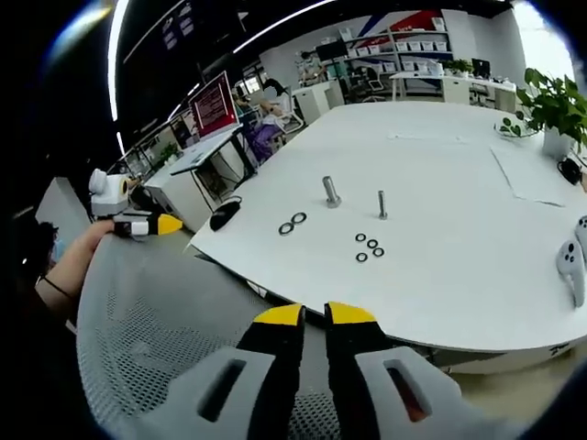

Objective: Place the washer onto the threaded stud by aligning its center hole with the stud, sliding it down to the base, and recovering from edge contact or off-axis alignment until the washer reaches the visible bottom stop.

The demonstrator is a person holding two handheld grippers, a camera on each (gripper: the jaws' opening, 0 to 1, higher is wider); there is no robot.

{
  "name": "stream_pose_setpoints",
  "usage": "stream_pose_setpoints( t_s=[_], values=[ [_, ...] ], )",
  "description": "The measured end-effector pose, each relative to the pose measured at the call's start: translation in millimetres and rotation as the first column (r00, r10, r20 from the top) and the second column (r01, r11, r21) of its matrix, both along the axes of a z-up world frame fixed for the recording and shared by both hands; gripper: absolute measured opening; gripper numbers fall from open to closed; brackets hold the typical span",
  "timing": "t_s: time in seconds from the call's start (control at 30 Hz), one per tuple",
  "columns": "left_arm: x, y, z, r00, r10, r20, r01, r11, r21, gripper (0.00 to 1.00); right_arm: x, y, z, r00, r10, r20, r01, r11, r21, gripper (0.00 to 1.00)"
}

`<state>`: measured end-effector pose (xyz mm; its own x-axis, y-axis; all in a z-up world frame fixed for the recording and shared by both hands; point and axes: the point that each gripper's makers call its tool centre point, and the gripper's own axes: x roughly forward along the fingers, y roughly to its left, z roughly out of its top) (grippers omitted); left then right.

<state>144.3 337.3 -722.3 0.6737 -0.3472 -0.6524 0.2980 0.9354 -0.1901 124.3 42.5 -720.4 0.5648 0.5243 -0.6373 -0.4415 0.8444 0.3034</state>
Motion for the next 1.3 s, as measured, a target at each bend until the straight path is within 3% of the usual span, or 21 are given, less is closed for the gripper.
stream_pose_setpoints(
  t_s=[0.67, 0.73, 0.87, 1.3],
  values=[
    [0.8, 0.4, 0.3, 1.0, 0.004, 0.0, -0.004, 1.0, -0.001, 0.0, 1.1, -2.0, -0.1, 1.0, -0.013, 0.002, 0.013, 1.0, 0.0, 0.13],
    [0.8, 0.5, -0.1, 1.0, 0.003, -0.003, -0.003, 1.0, 0.0, 0.02, 1.3, -2.1, -0.4, 1.0, -0.013, 0.001, 0.013, 1.0, -0.001, 0.13],
    [3.1, 7.1, -1.2, 0.999, 0.043, 0.001, -0.043, 0.999, 0.012, 0.17, 3.1, -4.0, -1.1, 1.0, -0.023, 0.007, 0.023, 1.0, -0.009, 0.17],
    [2.1, 5.8, -2.6, 1.0, 0.031, -0.007, -0.03, 0.999, 0.016, 0.16, 3.0, -4.5, -1.3, 1.0, -0.026, 0.006, 0.026, 1.0, -0.012, 0.18]
  ],
)
